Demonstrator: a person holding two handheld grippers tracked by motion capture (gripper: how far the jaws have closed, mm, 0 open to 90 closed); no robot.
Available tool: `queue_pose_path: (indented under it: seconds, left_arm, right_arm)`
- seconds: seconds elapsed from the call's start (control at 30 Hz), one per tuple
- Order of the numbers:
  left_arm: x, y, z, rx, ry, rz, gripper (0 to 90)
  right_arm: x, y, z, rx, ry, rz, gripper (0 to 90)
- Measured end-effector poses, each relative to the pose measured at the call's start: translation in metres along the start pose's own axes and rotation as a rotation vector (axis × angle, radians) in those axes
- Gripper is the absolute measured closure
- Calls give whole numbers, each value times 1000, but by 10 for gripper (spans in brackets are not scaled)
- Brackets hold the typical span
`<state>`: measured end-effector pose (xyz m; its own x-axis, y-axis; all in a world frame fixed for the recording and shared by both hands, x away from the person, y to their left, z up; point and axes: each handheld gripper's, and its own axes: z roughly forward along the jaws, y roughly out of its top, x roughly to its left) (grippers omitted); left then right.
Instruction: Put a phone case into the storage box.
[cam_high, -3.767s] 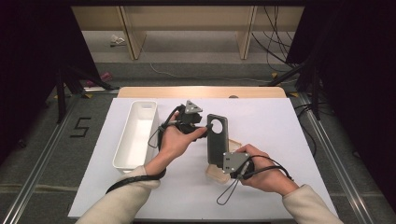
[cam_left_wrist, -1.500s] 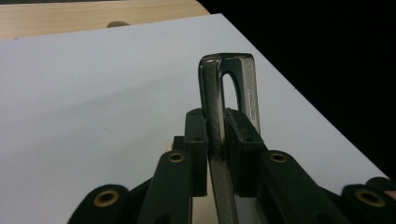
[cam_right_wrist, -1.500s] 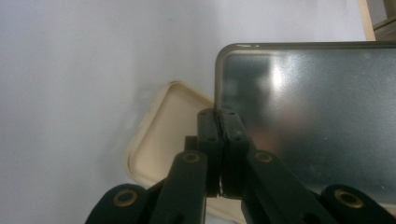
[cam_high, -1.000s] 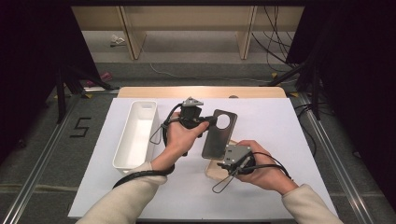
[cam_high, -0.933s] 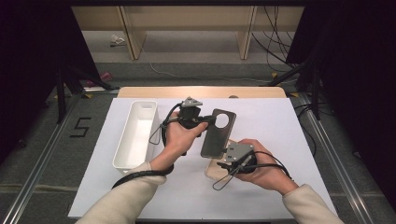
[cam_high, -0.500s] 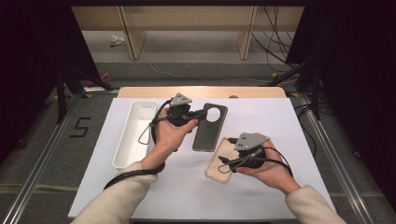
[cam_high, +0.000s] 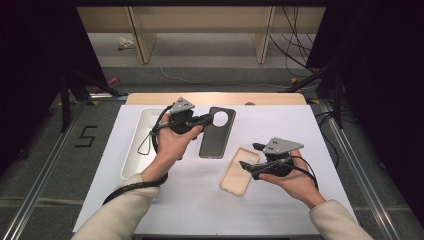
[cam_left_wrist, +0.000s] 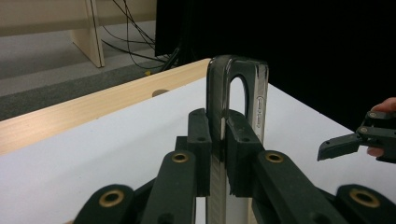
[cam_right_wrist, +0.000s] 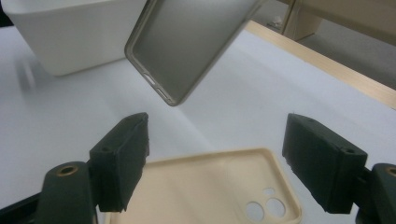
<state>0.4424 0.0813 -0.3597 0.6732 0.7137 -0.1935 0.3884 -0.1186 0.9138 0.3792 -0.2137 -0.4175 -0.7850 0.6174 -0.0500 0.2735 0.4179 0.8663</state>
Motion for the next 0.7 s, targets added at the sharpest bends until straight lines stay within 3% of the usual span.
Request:
queue_pose_path:
  seconds: [0.27,0.7]
  left_arm:
    - [8,2,-9,-29,9,10,818]
    - [18,5,-24,-61,26,48,817]
  right_arm:
    - [-9,-5,-9,-46,-31,64,223]
    - [-13,-9,-15,-67,-62,86,198]
